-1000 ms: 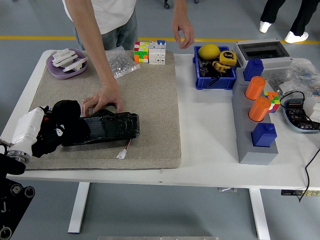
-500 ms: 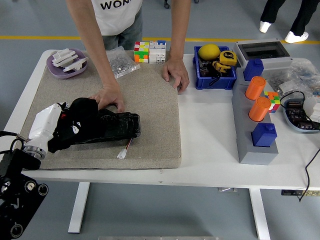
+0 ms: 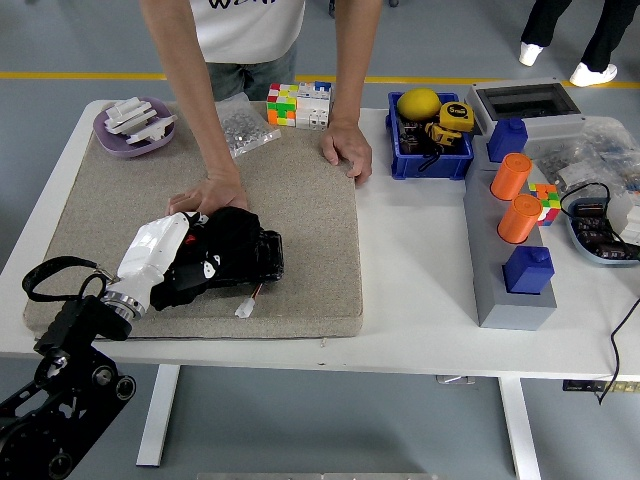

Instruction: Pick the rag up,wipe the panel,place it on the desk

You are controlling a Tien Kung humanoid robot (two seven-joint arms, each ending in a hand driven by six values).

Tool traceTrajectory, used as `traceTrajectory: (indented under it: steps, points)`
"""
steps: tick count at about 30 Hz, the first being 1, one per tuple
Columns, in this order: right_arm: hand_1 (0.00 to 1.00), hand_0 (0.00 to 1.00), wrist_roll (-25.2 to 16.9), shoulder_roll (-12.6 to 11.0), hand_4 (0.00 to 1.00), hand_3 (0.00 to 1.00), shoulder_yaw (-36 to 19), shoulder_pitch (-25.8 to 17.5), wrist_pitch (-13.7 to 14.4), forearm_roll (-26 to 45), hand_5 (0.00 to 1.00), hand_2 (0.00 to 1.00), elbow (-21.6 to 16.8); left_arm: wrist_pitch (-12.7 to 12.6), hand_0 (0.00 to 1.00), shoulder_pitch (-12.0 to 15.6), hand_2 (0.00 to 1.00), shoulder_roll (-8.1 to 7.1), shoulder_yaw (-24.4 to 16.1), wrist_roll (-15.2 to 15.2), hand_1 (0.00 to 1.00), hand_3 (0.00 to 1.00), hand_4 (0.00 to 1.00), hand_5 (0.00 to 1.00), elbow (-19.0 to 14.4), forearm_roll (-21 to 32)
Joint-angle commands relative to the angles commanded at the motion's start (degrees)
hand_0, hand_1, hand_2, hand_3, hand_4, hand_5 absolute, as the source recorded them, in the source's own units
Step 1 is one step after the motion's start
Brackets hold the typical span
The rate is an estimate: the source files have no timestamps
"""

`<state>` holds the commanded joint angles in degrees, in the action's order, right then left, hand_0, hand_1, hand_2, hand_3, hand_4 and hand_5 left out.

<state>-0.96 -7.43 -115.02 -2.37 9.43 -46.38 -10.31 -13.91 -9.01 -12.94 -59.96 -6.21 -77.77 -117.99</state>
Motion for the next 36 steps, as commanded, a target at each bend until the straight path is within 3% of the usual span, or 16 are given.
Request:
traceTrajectory:
  steps: [10,17,27,36]
  points:
    - [0.612,0.703,0.0,-0.1,0.982,0.57,-0.1,0.1,-0.1,-0.2,0.435,0.587,0.0,0.1,0.298,-2.5,0.534,0.36,6.8,-0.8,0.36,0.503,0.277,0.002,-1.4,-0.1]
    - [0.612,0.7,-0.1,-0.1,0.983,0.57,-0.5,0.2,-0.4,-0.6,0.434,0.588,0.0,0.0,0.298,-4.0,0.532,0.71,9.4,-1.1,0.359,0.503,0.276,0.002,-1.7,-0.4]
    - [0.612,0.698,-0.1,-0.1,0.986,0.57,-0.5,0.1,-0.4,-0.6,0.434,0.587,0.0,-0.5,0.298,-3.8,0.532,0.87,7.4,-0.7,0.359,0.502,0.28,0.002,0.0,-0.8]
    - [0.612,0.699,-0.2,-0.1,0.987,0.57,-2.0,0.0,-0.5,-2.3,0.434,0.587,0.0,-0.7,0.298,-2.3,0.53,0.37,3.0,-0.6,0.359,0.502,0.279,0.002,0.7,-1.4]
